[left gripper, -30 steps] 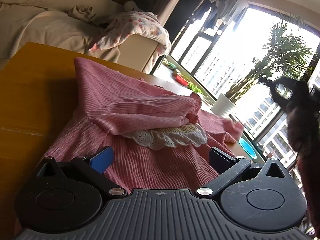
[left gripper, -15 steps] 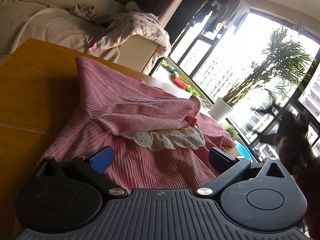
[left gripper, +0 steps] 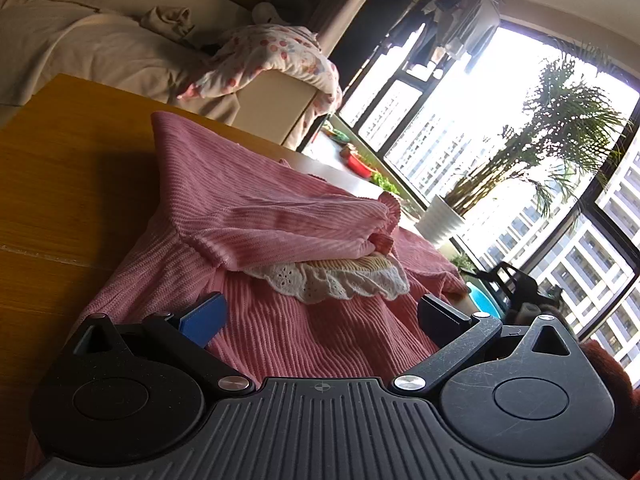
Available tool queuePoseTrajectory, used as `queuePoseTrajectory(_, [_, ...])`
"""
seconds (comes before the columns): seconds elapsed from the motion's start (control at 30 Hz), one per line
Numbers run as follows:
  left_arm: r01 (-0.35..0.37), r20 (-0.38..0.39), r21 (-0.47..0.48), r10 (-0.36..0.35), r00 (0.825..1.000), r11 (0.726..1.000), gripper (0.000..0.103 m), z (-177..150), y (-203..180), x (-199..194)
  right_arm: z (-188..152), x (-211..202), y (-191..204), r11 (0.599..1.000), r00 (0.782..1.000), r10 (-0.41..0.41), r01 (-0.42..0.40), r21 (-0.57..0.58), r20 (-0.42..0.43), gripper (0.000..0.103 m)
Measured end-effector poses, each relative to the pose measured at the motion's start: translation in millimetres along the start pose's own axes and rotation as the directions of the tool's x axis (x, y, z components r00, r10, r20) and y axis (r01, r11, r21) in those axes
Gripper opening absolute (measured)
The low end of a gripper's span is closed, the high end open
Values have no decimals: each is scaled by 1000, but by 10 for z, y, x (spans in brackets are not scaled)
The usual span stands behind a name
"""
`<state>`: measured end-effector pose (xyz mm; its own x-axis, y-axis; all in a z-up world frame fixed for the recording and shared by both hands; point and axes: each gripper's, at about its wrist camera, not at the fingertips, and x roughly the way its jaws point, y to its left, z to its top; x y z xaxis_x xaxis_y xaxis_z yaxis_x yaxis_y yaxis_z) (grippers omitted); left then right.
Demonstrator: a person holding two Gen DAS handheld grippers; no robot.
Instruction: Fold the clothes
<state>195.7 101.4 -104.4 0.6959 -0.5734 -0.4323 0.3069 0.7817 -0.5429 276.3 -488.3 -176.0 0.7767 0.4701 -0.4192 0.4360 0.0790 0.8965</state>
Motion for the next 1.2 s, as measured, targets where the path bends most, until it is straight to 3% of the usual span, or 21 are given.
queuePoseTrajectory(0.23, [2, 1, -2, -2, 1000, 1000, 103, -7, -1, -2, 112, 248, 162, 996, 996, 87, -86, -26, 7, 67])
queuePoseTrajectory(0.3, [3, 1, -3, -3, 1000, 1000, 103, -7, 4, -6, 160, 282, 203, 994, 995, 100, -98, -49, 24, 60])
queuePoseTrajectory(0.37, [4, 1, -4, -4, 1000, 1000, 103, -6, 6, -7, 168, 287, 273, 991, 994, 89, -83, -109, 56, 42])
queuePoseTrajectory(0.4, [4, 1, -4, -4, 1000, 1000, 103, -7, 7, -5, 162, 275, 313, 987, 994, 78, -67, -143, 72, 39])
queuePoseTrajectory(0.47, [5, 2, -6, -5, 1000, 1000, 103, -7, 7, -2, 111, 208, 433, 972, 992, 77, -53, -229, 100, 15])
queuePoseTrajectory(0.57, [6, 3, -8, -6, 1000, 1000, 103, -5, 12, 1, -13, 48, 698, 936, 984, 137, -92, -339, 112, 11])
queuePoseTrajectory(0.7, [6, 3, -8, -6, 1000, 1000, 103, -4, 19, 2, -370, -187, 1299, 843, 975, 199, -120, -524, 96, 11])
queuePoseTrajectory(0.9, [9, 5, -11, -9, 1000, 1000, 103, -4, 29, -6, -1274, -134, 2200, 633, 971, 232, -197, -749, -60, 11])
queuePoseTrajectory(1.07, [16, 9, -22, -16, 1000, 1000, 103, 0, 55, -11, -1974, 365, 2353, 535, 977, 124, -214, -818, -174, 11])
queuePoseTrajectory(1.2, [24, 13, -33, -23, 1000, 999, 103, 11, 76, -8, -2527, 783, 2443, 457, 968, 22, -233, -858, -251, 11])
